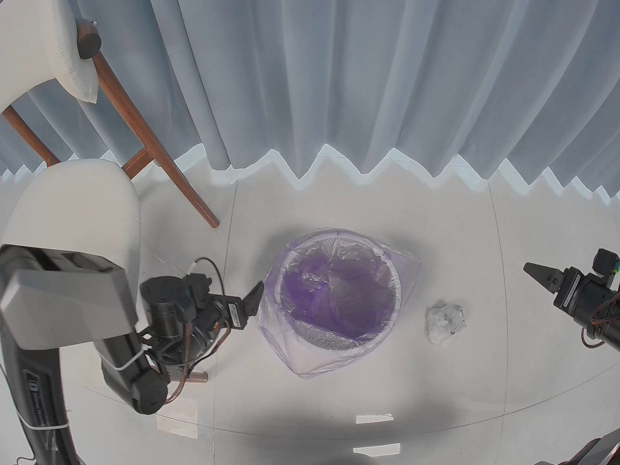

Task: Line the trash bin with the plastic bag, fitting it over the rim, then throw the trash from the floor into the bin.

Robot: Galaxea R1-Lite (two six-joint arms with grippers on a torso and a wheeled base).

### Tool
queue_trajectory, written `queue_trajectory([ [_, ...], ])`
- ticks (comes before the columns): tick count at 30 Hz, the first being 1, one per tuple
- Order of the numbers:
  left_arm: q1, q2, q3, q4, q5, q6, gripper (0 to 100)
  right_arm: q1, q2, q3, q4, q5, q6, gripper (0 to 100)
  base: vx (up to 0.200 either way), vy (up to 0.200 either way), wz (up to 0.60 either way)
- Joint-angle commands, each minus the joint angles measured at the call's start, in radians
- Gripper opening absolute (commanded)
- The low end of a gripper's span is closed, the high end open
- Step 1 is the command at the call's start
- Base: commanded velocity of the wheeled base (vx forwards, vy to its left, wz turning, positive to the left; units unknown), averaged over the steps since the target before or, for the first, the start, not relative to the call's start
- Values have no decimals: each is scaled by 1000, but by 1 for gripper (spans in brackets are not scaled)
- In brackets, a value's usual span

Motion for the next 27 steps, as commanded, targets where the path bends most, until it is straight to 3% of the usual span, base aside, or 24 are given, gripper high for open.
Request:
queue_trajectory([
  [1, -38, -510, 197, 0, -4, -35, 100, -79, 275, -104, 46, 80, -8, 100, 0, 0, 0],
  [6, -26, -677, 185, 14, -50, -33, 100, -77, 401, -161, 12, 100, -49, 100, 0, 0, 0],
  [8, 3, -786, 185, 75, -114, -26, 100, -83, 479, -164, -8, 123, -83, 100, 0, 0, 0],
  [13, 26, -1080, 160, 491, -215, 22, 100, -146, 666, -156, -143, 139, -178, 100, 0, 0, 0],
  [16, 26, -1200, 157, 736, -220, 25, 100, -154, 764, -176, -229, 144, -184, 100, 0, 0, 0],
  [18, 29, -1240, 155, 828, -215, 23, 100, -155, 844, -203, -261, 144, -187, 100, 0, 0, 0],
  [27, 28, -1203, 128, 854, -194, -1, 100, -148, 1057, -356, -293, 101, -190, 100, 0, 0, 0],
])
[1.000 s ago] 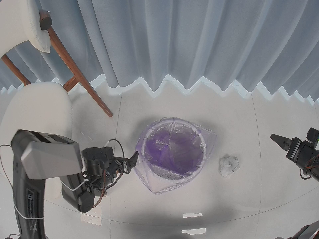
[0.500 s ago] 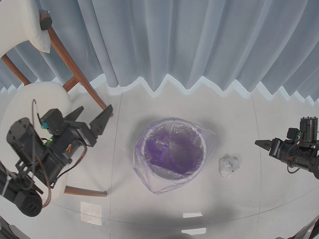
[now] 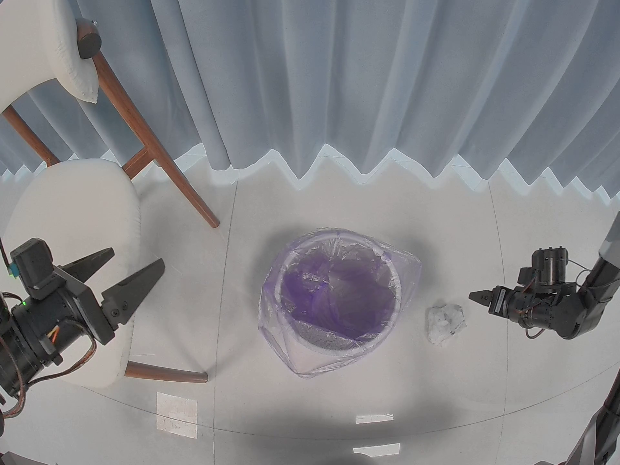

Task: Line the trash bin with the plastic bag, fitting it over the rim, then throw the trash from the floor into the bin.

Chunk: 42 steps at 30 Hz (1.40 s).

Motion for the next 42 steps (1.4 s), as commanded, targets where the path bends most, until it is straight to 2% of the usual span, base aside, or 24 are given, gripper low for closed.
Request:
queue_trajectory([
  [1, 6, -98, -19, 15, -6, -6, 100, -10, 250, -115, -49, -16, -19, 100, 0, 0, 0],
  [5, 7, -64, -64, 11, -3, 3, 100, -11, 301, -160, -49, -16, -25, 100, 0, 0, 0],
  [9, 7, 8, -176, 9, 9, 6, 100, -11, 368, -165, -69, -16, -35, 100, 0, 0, 0],
  [16, 0, 22, -188, 9, 7, 45, 100, -10, 408, -195, -64, -5, -43, 100, 0, 0, 0],
  [25, 38, 59, -228, 4, 7, 65, 100, -19, 419, -373, 77, 3, -42, 100, 0, 0, 0],
  [29, 78, 57, -234, 14, 3, 49, 100, -27, 451, -490, 173, 4, -37, 100, 0, 0, 0],
  [32, 84, 57, -249, 20, 4, -8, 100, -25, 462, -554, 253, 6, -32, 100, 0, 0, 0],
  [37, 99, 53, -240, 55, -5, -15, 100, -27, 480, -614, 308, 18, -32, 100, 0, 0, 0],
  [42, 96, 60, -243, 60, -6, 6, 100, -27, 491, -682, 414, 36, -34, 100, -200, 0, 0],
])
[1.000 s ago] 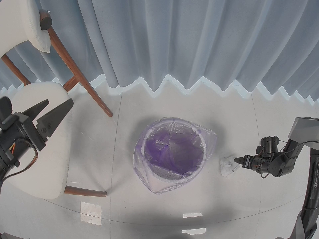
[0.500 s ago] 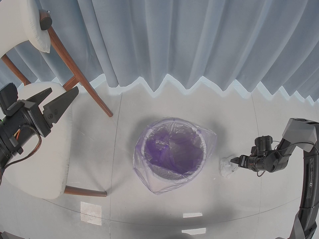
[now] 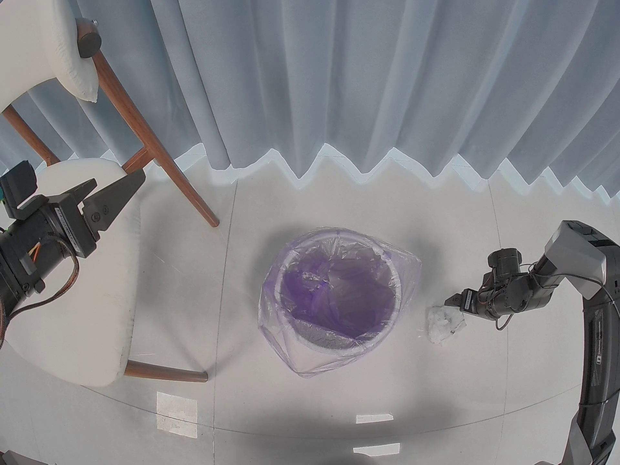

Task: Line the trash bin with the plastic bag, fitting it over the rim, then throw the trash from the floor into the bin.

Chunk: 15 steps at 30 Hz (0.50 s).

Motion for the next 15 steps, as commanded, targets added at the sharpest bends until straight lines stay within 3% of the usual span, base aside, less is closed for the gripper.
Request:
queue_trajectory([
  [1, 6, 10, -5, -2, 2, 27, 100, 0, 22, -63, 50, 16, 0, 100, -200, 0, 0],
  [15, 22, 19, 1, -6, 7, 46, 100, -5, 77, -233, 189, 39, -2, 100, 0, 0, 0],
])
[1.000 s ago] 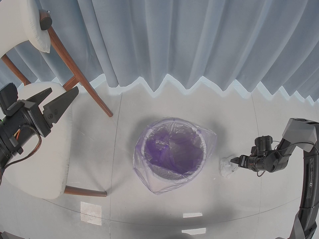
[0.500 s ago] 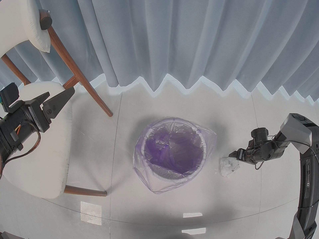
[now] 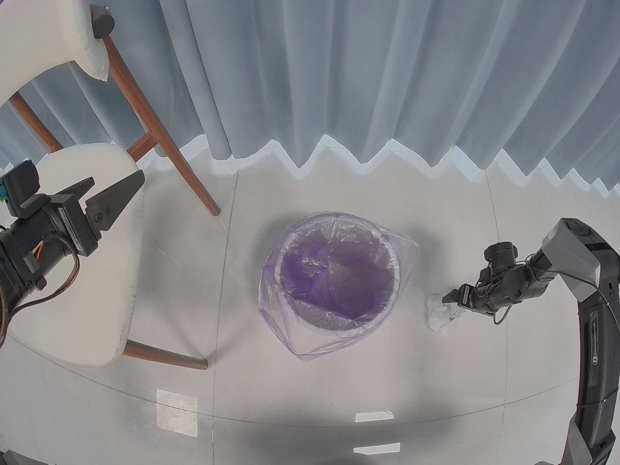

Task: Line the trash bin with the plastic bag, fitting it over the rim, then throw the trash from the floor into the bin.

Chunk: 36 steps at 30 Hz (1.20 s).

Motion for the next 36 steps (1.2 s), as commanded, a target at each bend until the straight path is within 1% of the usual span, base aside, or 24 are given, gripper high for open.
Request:
queue_trajectory([
  [1, -1, 4, 7, -2, -1, 0, 100, 0, 42, -88, 11, 12, 1, 100, 0, 0, 0],
  [6, -1, 7, 4, -2, -1, -1, 100, 3, 65, -146, 46, 12, 2, 100, 0, 0, 0],
  [9, -1, 7, 4, -2, -1, 0, 100, 3, 65, -147, 48, 12, 2, 100, 0, 0, 0],
  [10, -1, 7, 10, -2, 1, -1, 100, 4, 76, -186, 100, 12, 2, 100, 0, 0, 0],
  [11, -1, 7, 10, -2, 1, -1, 100, 4, 77, -193, 109, 12, 4, 100, 0, 0, 0],
  [12, -1, 7, 10, -2, 1, -1, 100, 4, 82, -201, 116, 12, 4, 0, 0, 0, 0],
  [21, 1, 8, 11, -2, 2, -1, 100, 4, 90, -210, 112, 12, 22, 0, 0, 0, 0],
  [25, 18, 7, 1, -4, 2, 0, 100, 3, 80, -187, 103, 9, 25, 0, 0, 0, 0],
  [27, 25, 4, 1, -4, 2, 2, 100, -6, 51, -135, 89, 7, 24, 0, 0, 0, 0],
  [30, 33, 1, 1, -4, 2, 4, 100, -40, -68, -6, 16, 13, 28, 0, 0, 0, 0],
  [33, 48, 1, 5, -19, 2, 5, 100, -63, -203, 164, -87, 39, 27, 0, 0, 0, 0],
  [35, 56, 2, 7, -33, -1, 5, 100, -69, -269, 247, -144, 47, 24, 0, 0, 0, 0],
  [36, 62, 5, 5, -42, -1, 5, 100, -72, -341, 339, -214, 48, 25, 0, 0, 0, 0],
])
